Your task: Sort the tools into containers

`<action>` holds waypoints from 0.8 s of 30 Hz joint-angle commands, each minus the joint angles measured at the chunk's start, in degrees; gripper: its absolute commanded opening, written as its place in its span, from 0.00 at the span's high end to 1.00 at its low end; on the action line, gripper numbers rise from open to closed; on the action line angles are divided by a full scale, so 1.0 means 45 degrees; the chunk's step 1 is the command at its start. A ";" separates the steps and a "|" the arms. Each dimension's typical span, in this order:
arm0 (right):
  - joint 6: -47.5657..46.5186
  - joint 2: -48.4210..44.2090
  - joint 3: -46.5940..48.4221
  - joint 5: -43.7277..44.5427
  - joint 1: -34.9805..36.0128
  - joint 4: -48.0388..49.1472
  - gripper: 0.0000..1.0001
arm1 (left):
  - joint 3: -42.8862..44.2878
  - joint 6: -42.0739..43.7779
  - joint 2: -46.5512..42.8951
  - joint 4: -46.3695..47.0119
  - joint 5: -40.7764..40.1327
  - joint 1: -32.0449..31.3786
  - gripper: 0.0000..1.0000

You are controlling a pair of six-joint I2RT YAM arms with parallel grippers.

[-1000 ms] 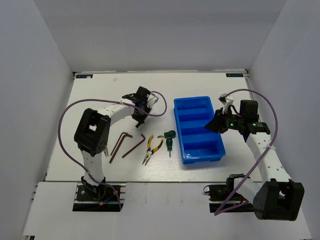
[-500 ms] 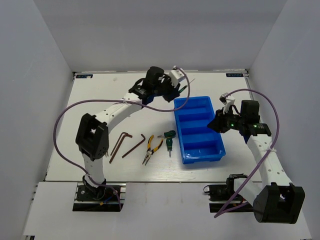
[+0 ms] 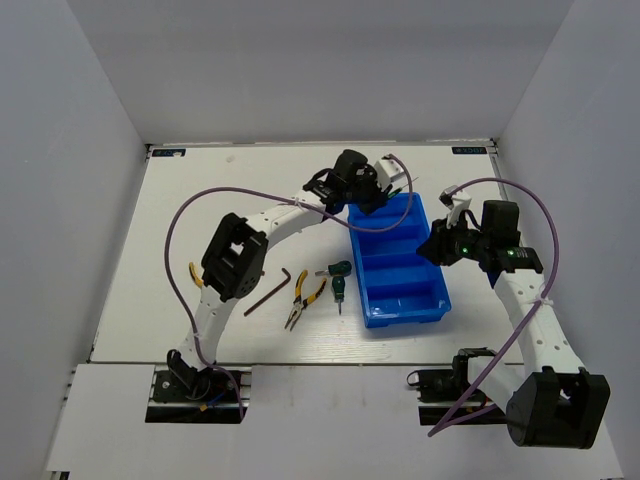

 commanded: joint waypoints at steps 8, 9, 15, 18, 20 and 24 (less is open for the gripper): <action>-0.0160 -0.0198 0.0326 0.0143 0.0003 0.0048 0.50 | 0.0538 -0.0032 0.0192 0.0129 -0.1255 -0.0144 0.74; -0.0199 -0.0159 0.0326 0.0162 -0.0016 0.0029 0.48 | 0.0364 -0.0033 0.0192 0.0129 -0.1255 -0.0144 0.67; -0.0219 -0.0119 0.0365 0.0143 0.0003 -0.0068 0.45 | 0.0070 -0.0286 -0.0412 0.0382 -0.1022 -0.0262 0.48; -0.0219 -0.0100 0.0365 0.0123 0.0023 -0.0068 0.45 | -0.0202 -0.0404 -0.1056 0.0382 -0.0903 -0.0379 0.48; -0.0257 -0.0119 0.0345 0.0123 -0.0016 -0.0068 0.45 | -0.0882 -0.0696 -0.1699 0.0694 -0.0903 -0.0379 0.51; -0.0043 -0.0178 0.0287 0.0318 -0.0016 -0.0088 1.00 | -0.3713 -0.1964 -0.4586 0.1651 -0.1857 -0.0379 0.94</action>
